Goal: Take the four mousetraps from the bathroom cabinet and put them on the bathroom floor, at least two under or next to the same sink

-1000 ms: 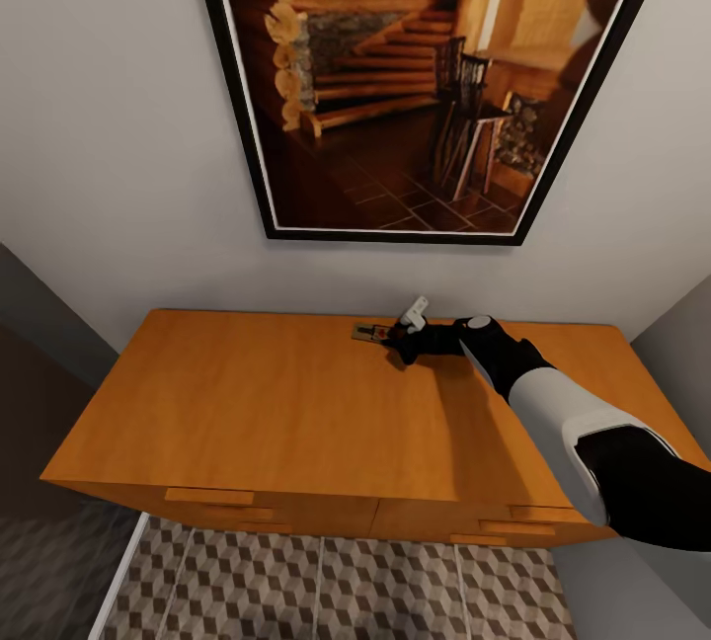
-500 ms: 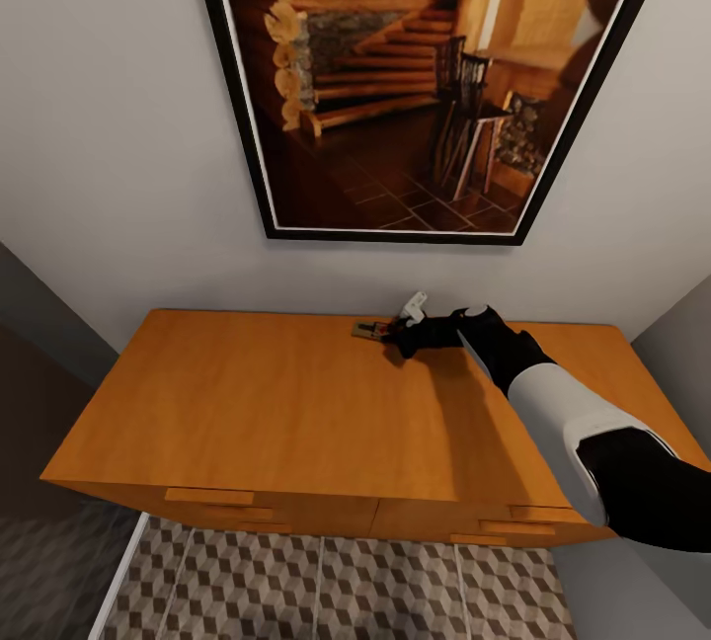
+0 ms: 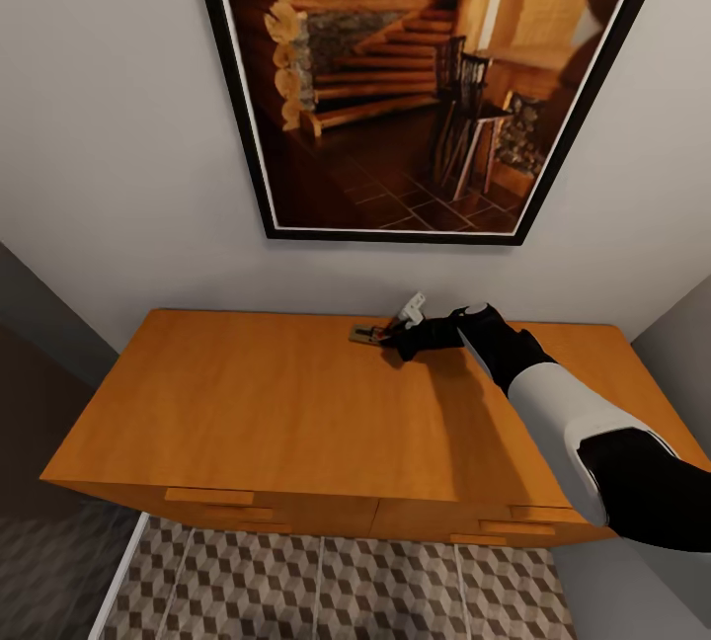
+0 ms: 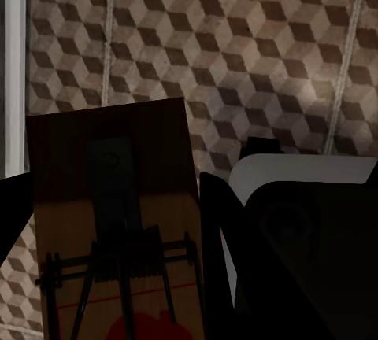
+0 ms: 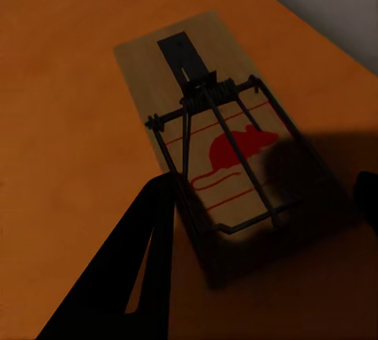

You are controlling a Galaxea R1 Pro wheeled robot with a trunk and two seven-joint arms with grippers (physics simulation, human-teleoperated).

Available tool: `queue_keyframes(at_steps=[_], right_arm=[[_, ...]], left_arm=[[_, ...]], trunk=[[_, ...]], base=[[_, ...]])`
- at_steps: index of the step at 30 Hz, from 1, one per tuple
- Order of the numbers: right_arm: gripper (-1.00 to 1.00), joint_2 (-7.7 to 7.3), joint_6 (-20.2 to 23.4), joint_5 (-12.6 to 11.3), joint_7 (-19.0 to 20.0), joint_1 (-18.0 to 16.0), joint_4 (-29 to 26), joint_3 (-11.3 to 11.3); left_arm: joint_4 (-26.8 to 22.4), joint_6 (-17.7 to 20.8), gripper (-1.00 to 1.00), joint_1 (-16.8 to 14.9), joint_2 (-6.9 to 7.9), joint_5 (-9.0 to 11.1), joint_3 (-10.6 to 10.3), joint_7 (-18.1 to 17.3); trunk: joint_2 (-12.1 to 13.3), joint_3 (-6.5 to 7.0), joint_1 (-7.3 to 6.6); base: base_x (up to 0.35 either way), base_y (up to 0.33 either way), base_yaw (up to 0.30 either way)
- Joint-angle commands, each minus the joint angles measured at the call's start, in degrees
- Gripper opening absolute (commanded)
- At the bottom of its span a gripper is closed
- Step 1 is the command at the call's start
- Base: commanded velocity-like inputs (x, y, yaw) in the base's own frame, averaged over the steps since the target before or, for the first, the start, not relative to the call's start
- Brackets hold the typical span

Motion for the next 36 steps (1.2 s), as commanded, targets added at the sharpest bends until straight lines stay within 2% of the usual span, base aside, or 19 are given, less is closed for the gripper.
queue_keyframes(at_steps=[1,13,17,22,36], right_arm=[[-1.00,-0.02,0.6,0.2,0.5,0.0,-0.1,0.1],[-1.00,-0.09,1.0,0.1,1.0,0.0,-0.2,0.0],[-1.00,-0.22,1.6,0.1,4.0,0.0,-1.6,-0.1],[-1.00,-0.52,6.3,0.1,9.5,0.0,-5.9,0.0],[-1.00,-0.39,8.4,0.0,11.2,0.0,-8.1,0.1]], left_arm=[[0.1,-0.2,-1.00,0.0,-0.03,-0.1,-0.4,0.3],[0.1,-0.2,-1.00,0.0,-0.03,-0.1,-0.4,0.3],[0.1,-0.2,-1.00,0.0,-0.03,-0.1,-0.4,0.3],[0.1,-0.2,-1.00,0.0,-0.03,-0.1,-0.4,0.3],[0.1,-0.2,-1.00,0.0,-0.03,-0.1,-0.4,0.3]], trunk=[[-0.1,-0.09,0.03],[-0.1,-0.09,0.03],[-0.1,-0.09,0.03],[-0.1,-0.09,0.03],[-0.1,-0.09,0.03]], base=[[0.000,0.000,0.000],[0.000,0.000,0.000],[0.000,0.000,0.000],[0.000,0.000,0.000],[0.000,0.000,0.000]])
